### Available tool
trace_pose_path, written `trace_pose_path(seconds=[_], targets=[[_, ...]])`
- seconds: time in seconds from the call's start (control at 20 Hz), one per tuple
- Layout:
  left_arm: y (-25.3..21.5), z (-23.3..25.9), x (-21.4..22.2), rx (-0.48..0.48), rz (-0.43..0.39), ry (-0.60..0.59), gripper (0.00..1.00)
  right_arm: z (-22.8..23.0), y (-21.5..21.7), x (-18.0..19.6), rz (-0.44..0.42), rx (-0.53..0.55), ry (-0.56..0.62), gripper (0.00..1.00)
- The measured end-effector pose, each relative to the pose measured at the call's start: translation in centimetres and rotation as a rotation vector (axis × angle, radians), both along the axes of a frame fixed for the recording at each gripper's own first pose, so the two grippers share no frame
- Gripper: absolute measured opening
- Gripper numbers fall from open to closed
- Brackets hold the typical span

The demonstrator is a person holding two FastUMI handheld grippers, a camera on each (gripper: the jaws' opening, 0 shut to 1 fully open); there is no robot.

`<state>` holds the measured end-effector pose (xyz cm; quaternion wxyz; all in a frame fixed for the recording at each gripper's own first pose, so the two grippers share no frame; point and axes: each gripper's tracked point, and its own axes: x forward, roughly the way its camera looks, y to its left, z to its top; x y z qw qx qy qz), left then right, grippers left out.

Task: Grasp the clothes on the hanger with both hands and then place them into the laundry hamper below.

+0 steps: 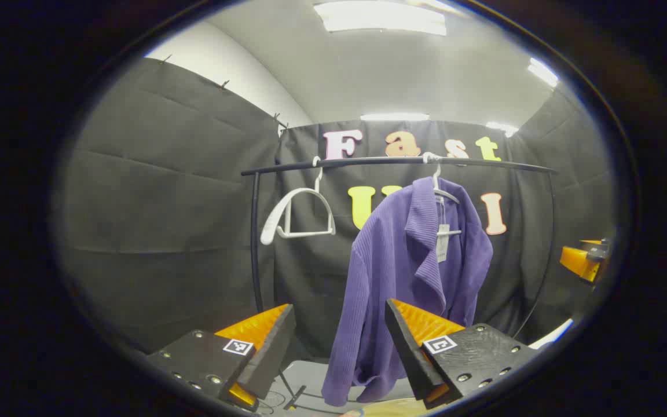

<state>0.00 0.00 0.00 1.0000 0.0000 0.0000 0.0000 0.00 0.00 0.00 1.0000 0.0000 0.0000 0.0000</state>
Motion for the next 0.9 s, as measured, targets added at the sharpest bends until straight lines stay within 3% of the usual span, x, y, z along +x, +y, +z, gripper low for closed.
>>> trace_pose_path(seconds=[0.05,0.25,0.7,0.9], targets=[[0.0,0.2,0.0,0.004,-0.002,-0.006,0.90,-0.1,-0.1,0.1,-0.001,-0.003,-0.001,0.95],[-0.1,0.5,0.3,0.011,-0.007,-0.013,0.93,-0.8,-0.1,0.4,-0.005,0.005,0.017,0.96],[1.4,0.4,0.3,0.001,-0.019,-0.017,0.90,-1.3,1.0,-0.1,-0.022,-0.006,0.024,0.95],[2.1,0.4,0.3,0.002,-0.041,-0.025,0.84,-1.4,2.2,-0.4,-0.026,-0.017,0.024,0.96]])
